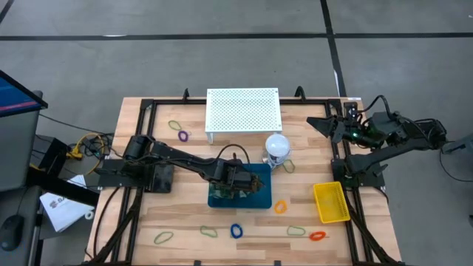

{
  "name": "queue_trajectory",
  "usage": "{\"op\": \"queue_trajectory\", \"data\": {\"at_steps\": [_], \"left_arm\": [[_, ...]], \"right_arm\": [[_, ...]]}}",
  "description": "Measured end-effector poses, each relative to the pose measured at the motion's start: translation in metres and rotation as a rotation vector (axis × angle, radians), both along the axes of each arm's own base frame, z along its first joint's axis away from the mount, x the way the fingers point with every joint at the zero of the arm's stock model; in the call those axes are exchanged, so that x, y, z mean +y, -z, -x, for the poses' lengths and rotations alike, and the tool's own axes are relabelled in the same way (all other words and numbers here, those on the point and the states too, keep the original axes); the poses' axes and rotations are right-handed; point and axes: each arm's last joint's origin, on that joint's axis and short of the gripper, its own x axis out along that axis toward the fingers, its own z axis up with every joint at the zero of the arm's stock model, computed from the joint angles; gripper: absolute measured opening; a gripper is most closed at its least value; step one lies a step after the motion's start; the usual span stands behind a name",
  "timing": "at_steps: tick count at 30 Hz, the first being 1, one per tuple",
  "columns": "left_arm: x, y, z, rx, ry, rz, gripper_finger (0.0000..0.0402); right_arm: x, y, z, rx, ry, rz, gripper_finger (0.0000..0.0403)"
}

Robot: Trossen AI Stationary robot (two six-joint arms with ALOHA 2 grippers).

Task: Pick & Place Office Desk Supplies
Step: Put the crayon box into the blue bin

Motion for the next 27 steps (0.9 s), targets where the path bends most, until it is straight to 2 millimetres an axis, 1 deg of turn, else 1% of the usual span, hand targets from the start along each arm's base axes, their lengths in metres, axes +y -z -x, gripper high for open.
{"op": "queue_trajectory", "data": {"at_steps": [4,10,18,24,27], "left_arm": [[-0.002,0.000,0.000,0.008,0.020,0.029,0.0154],[-0.015,0.000,0.003,0.018,0.088,0.048,0.0154],[-0.027,0.000,0.006,0.017,0.116,0.049,0.0171],[-0.029,0.000,0.007,0.017,0.121,0.049,0.0177],[-0.027,-0.008,0.009,-0.005,0.118,0.029,0.0174]], "right_arm": [[0.000,0.000,0.000,0.000,-0.002,0.000,0.0123],[0.000,0.000,0.000,0.000,-0.003,0.000,0.0123],[0.000,0.001,0.000,0.012,-0.003,0.000,0.0123],[0.000,0.001,0.000,0.016,-0.010,0.000,0.0123],[0.000,0.002,0.000,0.017,-0.010,0.001,0.0123]]}}
